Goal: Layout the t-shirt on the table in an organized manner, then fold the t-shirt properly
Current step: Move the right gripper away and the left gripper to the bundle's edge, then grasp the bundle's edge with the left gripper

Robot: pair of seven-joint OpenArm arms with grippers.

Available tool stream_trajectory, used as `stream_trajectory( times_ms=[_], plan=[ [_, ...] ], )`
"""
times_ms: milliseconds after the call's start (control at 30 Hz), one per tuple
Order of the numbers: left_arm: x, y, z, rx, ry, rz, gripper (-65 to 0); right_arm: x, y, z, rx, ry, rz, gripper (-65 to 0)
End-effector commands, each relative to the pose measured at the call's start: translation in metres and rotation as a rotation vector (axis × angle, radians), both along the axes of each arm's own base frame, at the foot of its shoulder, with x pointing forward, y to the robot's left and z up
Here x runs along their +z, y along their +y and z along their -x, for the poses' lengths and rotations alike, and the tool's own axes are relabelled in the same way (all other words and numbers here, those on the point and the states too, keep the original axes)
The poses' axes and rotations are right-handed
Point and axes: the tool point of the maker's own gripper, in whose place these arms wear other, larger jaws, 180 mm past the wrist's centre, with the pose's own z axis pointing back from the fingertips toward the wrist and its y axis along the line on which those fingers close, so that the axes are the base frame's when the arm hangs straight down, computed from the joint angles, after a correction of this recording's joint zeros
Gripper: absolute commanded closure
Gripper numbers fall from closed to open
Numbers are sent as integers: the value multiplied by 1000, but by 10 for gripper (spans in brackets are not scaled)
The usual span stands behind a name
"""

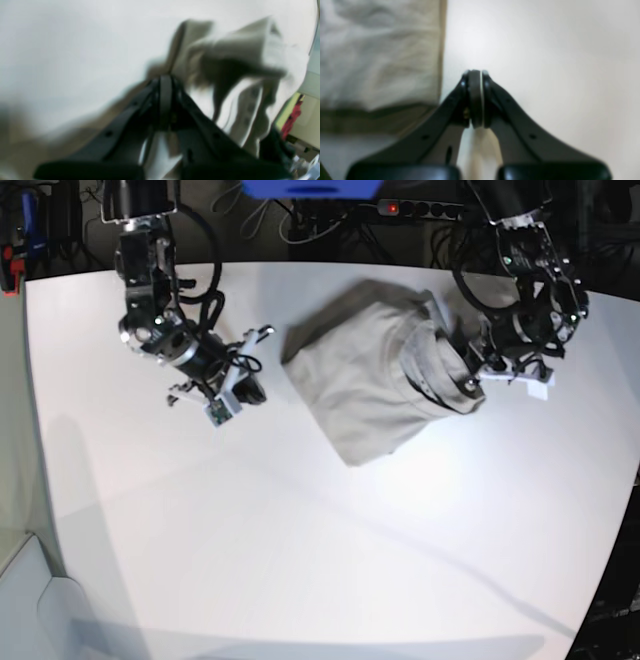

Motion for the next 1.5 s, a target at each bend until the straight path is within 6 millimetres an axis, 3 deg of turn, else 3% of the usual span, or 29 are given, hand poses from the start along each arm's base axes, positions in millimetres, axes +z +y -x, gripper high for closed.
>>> stream_trajectory(
  times_ms=[0, 300, 400, 500, 567, 767, 1067, 1400, 1467],
  plan=[
    [-3, 0, -1, -3, 18, -19, 0, 13, 5, -7, -1, -43, -34, 0],
    [9, -37, -52, -52, -32, 52, 0, -1, 50, 35, 56, 35, -102, 0],
    [22, -40, -64, -76, -66, 51, 0, 2, 46, 42, 68, 24, -88, 0],
    [37, -20, -63, -104, -83, -3, 0, 12, 40, 39, 71, -9, -70, 0],
    [39, -11, -54, -128, -56, -24, 0, 15, 30, 39, 79, -22, -46, 0],
    [37, 20, -35, -145, 1, -90, -1, 16, 29, 39, 81, -27, -41, 0],
    [27, 27, -16, -146, 39, -107, 0, 18, 30, 39, 79, -32, -46, 0],
    [60, 23, -30, -173, -64, -159, -1, 18, 28, 39, 80, -32, -41, 0],
    [60, 22, -31, -175, -64, -157, -26, 18, 28, 38, 79, -32, -41, 0]
  ],
)
